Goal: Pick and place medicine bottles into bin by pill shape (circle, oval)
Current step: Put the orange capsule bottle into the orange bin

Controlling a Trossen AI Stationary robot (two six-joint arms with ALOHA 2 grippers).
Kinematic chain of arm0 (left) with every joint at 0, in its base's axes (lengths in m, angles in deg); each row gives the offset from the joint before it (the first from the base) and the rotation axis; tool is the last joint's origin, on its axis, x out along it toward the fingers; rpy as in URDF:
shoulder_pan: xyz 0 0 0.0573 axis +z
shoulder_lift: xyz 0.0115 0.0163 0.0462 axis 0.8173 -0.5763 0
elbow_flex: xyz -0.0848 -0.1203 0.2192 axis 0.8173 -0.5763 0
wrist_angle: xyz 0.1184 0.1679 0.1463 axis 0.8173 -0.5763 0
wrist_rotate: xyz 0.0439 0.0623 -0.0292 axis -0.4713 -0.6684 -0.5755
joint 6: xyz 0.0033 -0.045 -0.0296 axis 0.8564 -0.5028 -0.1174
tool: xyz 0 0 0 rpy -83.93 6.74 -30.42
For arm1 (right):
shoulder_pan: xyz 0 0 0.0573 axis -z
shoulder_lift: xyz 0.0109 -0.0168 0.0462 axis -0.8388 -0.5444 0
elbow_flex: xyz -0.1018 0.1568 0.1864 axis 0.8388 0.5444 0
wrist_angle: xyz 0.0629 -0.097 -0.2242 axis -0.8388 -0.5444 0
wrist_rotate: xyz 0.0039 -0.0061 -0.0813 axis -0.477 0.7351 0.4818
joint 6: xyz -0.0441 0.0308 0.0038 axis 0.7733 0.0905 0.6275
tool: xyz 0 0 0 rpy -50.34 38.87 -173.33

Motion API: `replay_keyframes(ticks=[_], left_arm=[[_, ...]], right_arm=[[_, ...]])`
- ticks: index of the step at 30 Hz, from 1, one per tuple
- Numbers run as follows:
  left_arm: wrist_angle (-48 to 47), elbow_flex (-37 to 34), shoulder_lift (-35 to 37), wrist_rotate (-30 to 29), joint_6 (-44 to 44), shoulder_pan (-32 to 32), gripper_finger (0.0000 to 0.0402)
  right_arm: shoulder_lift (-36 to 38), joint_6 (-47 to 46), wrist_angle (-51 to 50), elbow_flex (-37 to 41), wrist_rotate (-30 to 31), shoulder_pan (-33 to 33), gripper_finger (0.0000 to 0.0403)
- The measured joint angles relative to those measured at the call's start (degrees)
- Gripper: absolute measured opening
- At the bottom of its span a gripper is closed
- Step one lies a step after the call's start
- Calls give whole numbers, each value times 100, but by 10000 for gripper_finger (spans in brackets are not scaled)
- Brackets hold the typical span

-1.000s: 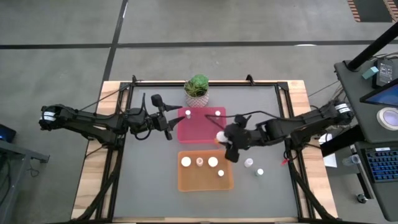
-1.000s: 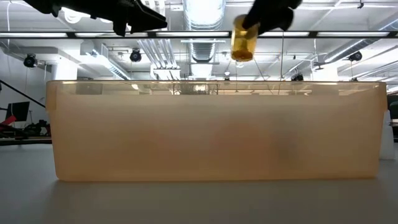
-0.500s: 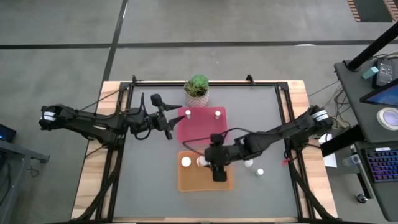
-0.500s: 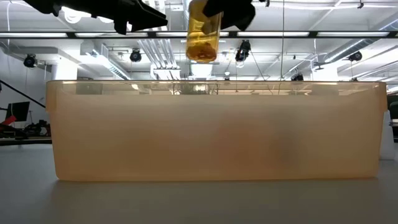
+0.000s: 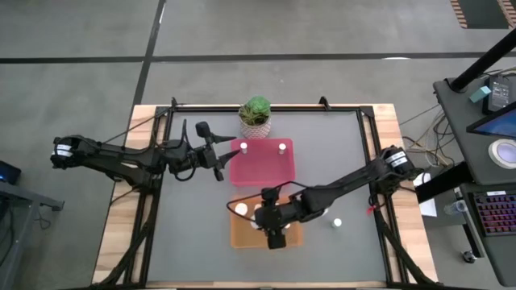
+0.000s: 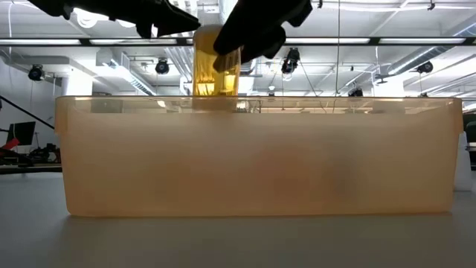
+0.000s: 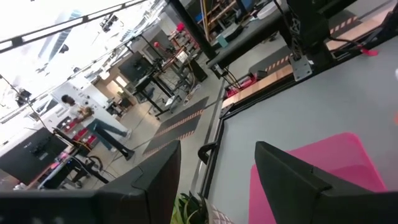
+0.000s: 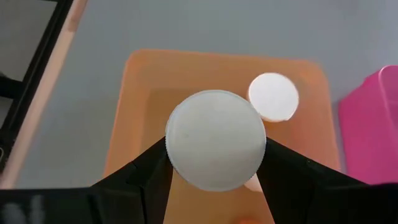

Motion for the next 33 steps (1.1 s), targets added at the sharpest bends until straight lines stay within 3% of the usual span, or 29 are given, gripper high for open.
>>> replay_keyframes(ticks=[17,21,33], left_arm=[[156,0,0,0,-302,-4,191],[157,0,0,0,-299,-4,191],[154,0,0,2,-300,-4,191]], right_arm=[[-568,-105,265,0,-5,-24,199],[-683,-100,295,-2,-236,11,199],[-711,-140,126,-2,-253,52,199]])
